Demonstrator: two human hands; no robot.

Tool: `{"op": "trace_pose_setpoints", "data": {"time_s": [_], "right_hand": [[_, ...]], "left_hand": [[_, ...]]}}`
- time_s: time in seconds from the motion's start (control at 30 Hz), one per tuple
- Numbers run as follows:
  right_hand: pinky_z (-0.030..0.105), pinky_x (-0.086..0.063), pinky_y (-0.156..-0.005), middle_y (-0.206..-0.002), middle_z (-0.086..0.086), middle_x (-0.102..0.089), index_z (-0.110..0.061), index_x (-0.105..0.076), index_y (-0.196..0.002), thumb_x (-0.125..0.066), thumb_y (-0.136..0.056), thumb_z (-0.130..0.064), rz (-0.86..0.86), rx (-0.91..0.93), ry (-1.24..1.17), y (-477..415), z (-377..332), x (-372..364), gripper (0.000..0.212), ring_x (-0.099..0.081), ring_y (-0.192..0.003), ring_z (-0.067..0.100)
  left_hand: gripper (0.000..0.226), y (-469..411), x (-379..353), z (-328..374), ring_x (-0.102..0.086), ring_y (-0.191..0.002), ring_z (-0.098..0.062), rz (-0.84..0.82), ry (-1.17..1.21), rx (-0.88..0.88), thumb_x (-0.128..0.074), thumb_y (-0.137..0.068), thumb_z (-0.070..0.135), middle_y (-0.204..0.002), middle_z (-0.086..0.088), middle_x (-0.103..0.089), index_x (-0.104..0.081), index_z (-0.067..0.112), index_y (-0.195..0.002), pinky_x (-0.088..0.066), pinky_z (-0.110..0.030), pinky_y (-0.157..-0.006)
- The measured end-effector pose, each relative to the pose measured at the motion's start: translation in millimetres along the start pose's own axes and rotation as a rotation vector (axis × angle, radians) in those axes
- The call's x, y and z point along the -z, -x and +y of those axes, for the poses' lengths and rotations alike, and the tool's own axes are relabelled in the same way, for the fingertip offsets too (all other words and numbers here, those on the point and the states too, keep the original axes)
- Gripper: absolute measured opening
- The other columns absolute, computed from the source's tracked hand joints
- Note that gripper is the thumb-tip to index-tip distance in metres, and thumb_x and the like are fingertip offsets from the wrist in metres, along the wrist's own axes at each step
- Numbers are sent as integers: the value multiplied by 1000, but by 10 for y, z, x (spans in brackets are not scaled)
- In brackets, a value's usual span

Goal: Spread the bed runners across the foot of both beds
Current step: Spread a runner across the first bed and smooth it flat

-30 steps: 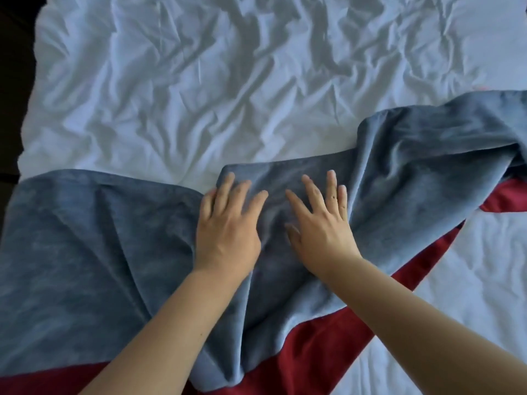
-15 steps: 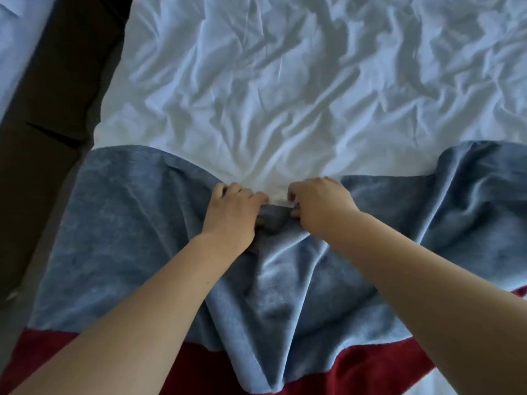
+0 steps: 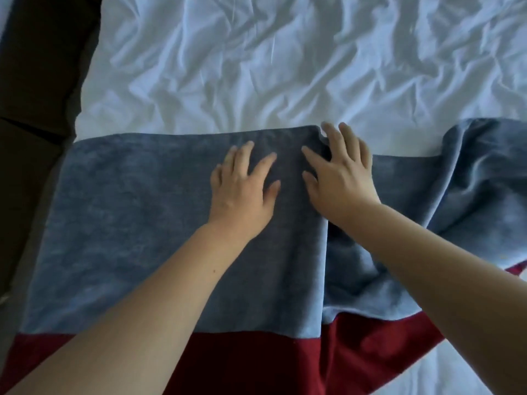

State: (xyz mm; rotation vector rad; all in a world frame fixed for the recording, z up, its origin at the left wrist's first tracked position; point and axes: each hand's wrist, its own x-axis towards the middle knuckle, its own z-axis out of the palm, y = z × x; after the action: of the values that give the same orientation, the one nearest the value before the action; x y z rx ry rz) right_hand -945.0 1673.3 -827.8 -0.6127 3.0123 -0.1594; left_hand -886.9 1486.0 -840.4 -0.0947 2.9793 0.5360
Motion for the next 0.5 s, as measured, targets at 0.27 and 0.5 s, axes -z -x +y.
{"op": "trace_pose_setpoints", "data": {"time_s": [0.27,0.5], "right_hand": [[50,-12,-125,-169,6,-5,-29,-35,-155,-35,-107,-43,-175,16,-203,1092,-219,-264,50,0,-156,24],[46,-18,-125,-169,4,-5,-27,-18,-160,-26,-107,-50,-376,139,-156,1995,-324,-130,58,5,-156,25]], "left_hand": [[62,1240,-274,171,2,-158,-25,-277,-67,-130,-23,-100,67,-171,2,-6,-27,40,-156,-6,-59,-124],[68,2074,-405,276,5,-157,-26,-337,-8,-56,-23,-99,70,-171,4,-3,-23,38,-159,-10,-61,-123]]}}
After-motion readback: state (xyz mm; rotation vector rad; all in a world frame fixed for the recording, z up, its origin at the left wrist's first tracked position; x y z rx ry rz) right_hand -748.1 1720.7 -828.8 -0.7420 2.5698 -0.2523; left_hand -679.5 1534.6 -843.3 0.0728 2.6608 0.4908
